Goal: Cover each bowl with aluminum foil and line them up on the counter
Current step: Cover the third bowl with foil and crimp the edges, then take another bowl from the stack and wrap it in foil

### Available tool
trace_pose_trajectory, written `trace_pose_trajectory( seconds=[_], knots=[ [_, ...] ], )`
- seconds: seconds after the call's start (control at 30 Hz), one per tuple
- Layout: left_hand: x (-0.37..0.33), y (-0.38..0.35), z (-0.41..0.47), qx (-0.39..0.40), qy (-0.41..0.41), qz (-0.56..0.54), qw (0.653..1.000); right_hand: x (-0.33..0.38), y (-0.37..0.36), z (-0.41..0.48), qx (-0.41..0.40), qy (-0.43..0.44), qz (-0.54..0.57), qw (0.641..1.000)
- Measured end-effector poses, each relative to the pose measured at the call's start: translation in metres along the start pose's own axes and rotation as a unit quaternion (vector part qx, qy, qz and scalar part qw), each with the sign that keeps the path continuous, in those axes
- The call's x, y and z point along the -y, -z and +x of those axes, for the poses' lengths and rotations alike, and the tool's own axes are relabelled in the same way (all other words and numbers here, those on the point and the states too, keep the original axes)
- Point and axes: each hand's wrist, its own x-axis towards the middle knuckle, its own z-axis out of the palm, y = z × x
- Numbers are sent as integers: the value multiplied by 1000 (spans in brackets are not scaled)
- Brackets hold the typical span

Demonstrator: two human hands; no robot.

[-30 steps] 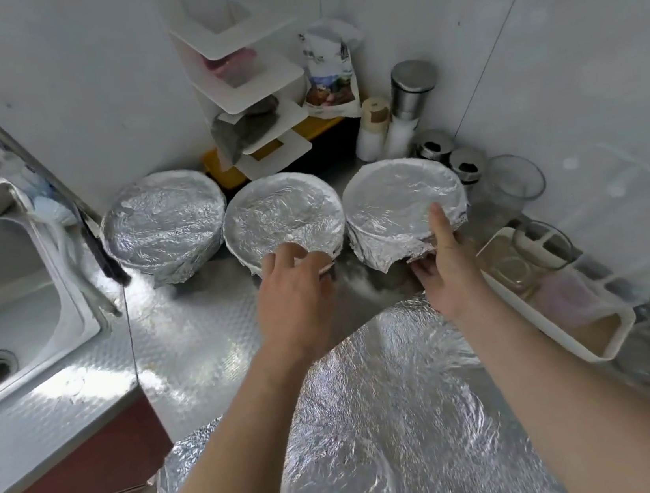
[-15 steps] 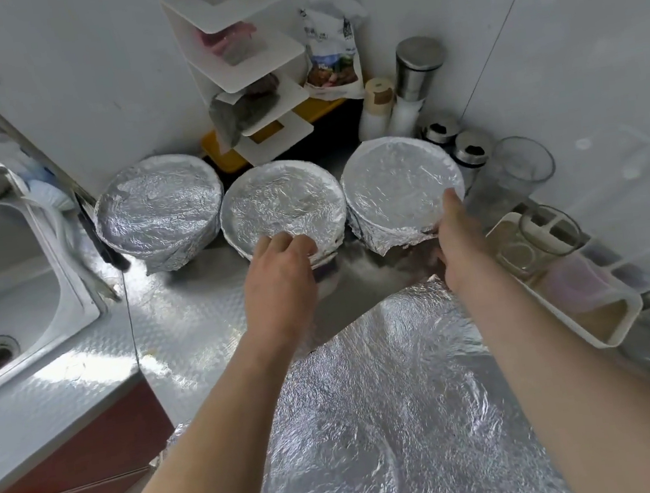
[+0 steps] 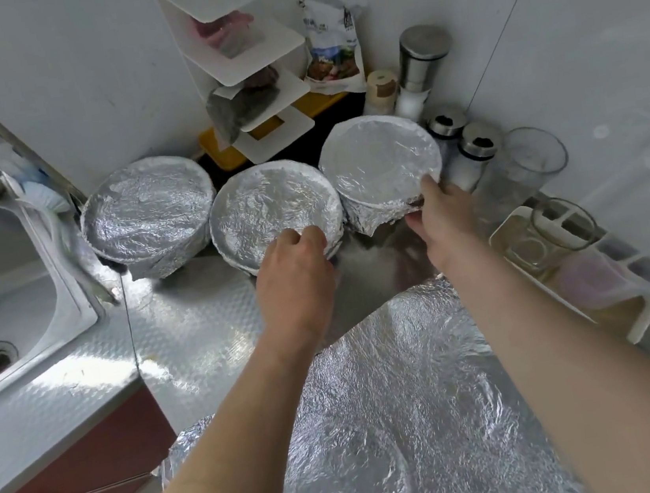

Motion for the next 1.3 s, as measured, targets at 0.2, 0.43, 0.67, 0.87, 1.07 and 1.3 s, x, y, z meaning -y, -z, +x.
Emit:
trace_pose_trajectory(
  seconds=[0.2,0.43,0.67,0.87,1.07,1.3],
  knots=[
    [0,-4,11,-23,-31,14,999,6,-1,2,78,-64,75,992],
    [3,7,-13,-20,-65,-80,994,6,19,-3,141,8,-52,989],
    [5,-1,-131,313,-64,82,944,-37,103,-29,249,217,-561,759],
    [3,-12,-193,345,-104,149,921,-61,151,-69,129,284,-631,710],
    [-5,-7,-239,325,-76,118,935,-76,205,-105,89,122,-616,773],
    [-14,-2,-276,365,-35,103,924,-74,227,-137,105,37,-578,808]
  ],
)
